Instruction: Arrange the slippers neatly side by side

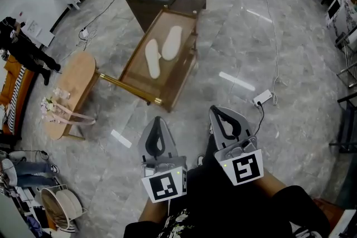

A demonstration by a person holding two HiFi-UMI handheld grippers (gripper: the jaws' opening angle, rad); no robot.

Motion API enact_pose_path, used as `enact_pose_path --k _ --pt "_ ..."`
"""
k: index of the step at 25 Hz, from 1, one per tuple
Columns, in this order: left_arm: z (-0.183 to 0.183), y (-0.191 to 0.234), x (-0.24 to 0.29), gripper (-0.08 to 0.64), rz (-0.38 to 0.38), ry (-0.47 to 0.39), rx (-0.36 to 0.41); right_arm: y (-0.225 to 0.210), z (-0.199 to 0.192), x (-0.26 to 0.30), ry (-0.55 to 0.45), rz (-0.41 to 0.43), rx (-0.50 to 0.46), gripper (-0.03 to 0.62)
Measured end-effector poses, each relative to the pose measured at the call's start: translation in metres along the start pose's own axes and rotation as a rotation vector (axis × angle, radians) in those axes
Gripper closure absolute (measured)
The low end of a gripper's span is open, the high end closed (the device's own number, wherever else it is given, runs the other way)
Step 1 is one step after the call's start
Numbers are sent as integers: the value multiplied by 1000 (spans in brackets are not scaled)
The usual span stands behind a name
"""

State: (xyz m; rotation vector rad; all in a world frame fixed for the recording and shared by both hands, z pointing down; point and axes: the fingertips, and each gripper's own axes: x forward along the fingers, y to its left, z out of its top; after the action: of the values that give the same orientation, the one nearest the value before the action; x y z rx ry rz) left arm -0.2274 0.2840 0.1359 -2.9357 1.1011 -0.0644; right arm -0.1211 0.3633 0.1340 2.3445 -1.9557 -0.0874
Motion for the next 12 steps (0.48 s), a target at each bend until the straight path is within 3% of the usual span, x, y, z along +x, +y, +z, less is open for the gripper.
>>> enact_pose_path --k 12 --pt "5 -14 84 566 8 9 -3 -66 -7 59 14 2 38 598"
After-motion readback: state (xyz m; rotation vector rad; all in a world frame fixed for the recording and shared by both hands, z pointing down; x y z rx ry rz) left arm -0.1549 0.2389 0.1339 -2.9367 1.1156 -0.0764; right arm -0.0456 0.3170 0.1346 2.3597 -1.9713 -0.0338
